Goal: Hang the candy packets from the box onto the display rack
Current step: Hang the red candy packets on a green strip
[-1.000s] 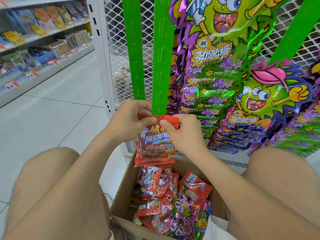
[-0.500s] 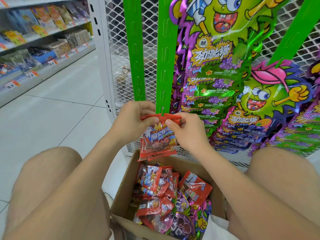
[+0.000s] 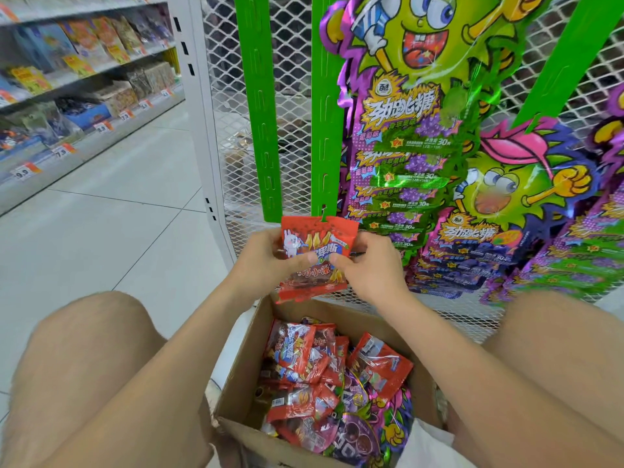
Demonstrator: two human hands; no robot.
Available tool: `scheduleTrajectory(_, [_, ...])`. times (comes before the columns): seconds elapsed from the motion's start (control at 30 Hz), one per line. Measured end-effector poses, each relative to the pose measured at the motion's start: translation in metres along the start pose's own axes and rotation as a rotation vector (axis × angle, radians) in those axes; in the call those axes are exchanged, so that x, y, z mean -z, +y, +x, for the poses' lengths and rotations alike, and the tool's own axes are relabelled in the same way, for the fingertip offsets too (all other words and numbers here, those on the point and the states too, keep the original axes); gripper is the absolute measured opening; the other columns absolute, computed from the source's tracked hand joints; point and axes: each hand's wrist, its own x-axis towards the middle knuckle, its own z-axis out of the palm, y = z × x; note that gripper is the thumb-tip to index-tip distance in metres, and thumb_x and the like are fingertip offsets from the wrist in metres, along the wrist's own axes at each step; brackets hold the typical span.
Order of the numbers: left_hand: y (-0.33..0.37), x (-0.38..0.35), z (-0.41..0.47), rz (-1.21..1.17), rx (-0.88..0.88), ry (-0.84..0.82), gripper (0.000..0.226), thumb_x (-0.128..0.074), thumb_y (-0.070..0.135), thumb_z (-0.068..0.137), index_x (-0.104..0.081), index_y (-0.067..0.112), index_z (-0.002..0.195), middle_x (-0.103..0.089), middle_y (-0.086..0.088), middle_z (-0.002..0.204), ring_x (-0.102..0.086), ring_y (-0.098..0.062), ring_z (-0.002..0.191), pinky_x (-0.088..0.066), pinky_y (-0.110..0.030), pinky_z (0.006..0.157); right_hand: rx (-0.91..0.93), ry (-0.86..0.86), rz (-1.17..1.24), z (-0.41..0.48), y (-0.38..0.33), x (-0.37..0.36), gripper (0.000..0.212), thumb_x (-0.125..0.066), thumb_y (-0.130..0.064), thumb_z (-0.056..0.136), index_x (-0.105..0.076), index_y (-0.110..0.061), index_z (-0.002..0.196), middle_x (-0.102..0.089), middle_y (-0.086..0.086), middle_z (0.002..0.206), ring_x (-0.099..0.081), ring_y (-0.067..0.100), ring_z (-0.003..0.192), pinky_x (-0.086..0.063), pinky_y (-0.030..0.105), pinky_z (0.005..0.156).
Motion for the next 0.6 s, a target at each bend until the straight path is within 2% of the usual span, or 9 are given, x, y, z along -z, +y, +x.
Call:
scheduleTrajectory(0.07, [-0.009,-0.006,-0.003,-0.036,0.019,-0.070,0.038,-0.083,0.015,0.092,-0.068,0.019,0.127,-0.081,0.003,0.114,-0.078,-0.017,0.105,-0.063,-0.040,0.094,-0.120,-0.010,0.150,-0.001,0.002,-0.001,0.031,-0.091,-0.030,0.080,-0.071,-0.023,0.103,-0.077,-0.006,0.094,-0.073,0.015,0.084,-0.062,0.041,0.083])
scheduleTrajectory(0.17, [-0.015,-0.010,-0.007,-0.058,0.006,-0.093,0.042,-0.074,0.016,0.099,-0.059,0.022,0.138,-0.078,0.004,0.121,-0.076,-0.014,0.110,-0.063,-0.035,0.093,-0.264,-0.074,0.374,-0.003,0.003,0.002,0.039,-0.093,-0.024,0.079,-0.066,-0.020,0.106,-0.076,-0.001,0.101,-0.074,0.019,0.093,-0.062,0.046,0.090])
scheduleTrajectory(0.27, [-0.017,-0.011,-0.008,-0.078,0.019,-0.136,0.045,-0.071,0.019,0.102,-0.055,0.028,0.142,-0.076,0.008,0.126,-0.073,-0.012,0.114,-0.062,-0.033,0.094,-0.327,-0.120,0.468,-0.005,0.002,0.007,0.042,-0.092,-0.021,0.080,-0.067,-0.015,0.113,-0.075,0.001,0.103,-0.074,0.019,0.096,-0.060,0.046,0.094])
scheduleTrajectory(0.33, [-0.018,-0.009,-0.007,-0.084,0.050,-0.163,0.040,-0.071,0.019,0.102,-0.057,0.027,0.139,-0.076,0.008,0.124,-0.074,-0.013,0.114,-0.062,-0.034,0.095,-0.347,-0.136,0.473,-0.006,0.002,0.009,0.051,-0.093,-0.022,0.078,-0.069,-0.012,0.122,-0.076,0.002,0.105,-0.074,0.017,0.094,-0.060,0.043,0.090])
scheduleTrajectory(0.37, [-0.018,-0.007,-0.007,-0.075,0.059,-0.161,0.037,-0.071,0.019,0.102,-0.059,0.026,0.137,-0.077,0.008,0.122,-0.075,-0.014,0.113,-0.062,-0.033,0.094,-0.333,-0.144,0.460,-0.008,0.002,0.010,0.050,-0.093,-0.022,0.078,-0.071,-0.013,0.121,-0.077,0.002,0.104,-0.075,0.016,0.092,-0.061,0.042,0.089])
scheduleTrajectory(0.47, [-0.017,-0.003,-0.005,-0.069,0.056,-0.119,0.033,-0.074,0.013,0.099,-0.064,0.020,0.130,-0.080,0.004,0.116,-0.077,-0.018,0.106,-0.064,-0.033,0.088,-0.213,-0.165,0.342,-0.011,0.001,0.010,0.024,-0.090,-0.024,0.082,-0.076,-0.024,0.102,-0.079,0.000,0.096,-0.076,0.018,0.090,-0.062,0.045,0.091])
scheduleTrajectory(0.6, [-0.017,-0.004,-0.004,-0.084,0.045,-0.129,0.038,-0.077,0.008,0.096,-0.065,0.018,0.131,-0.080,0.000,0.119,-0.077,-0.021,0.108,-0.063,-0.040,0.095,-0.067,-0.166,0.200,-0.013,0.000,0.015,0.013,-0.085,-0.024,0.089,-0.080,-0.024,0.101,-0.080,0.000,0.083,-0.076,0.022,0.082,-0.062,0.051,0.085])
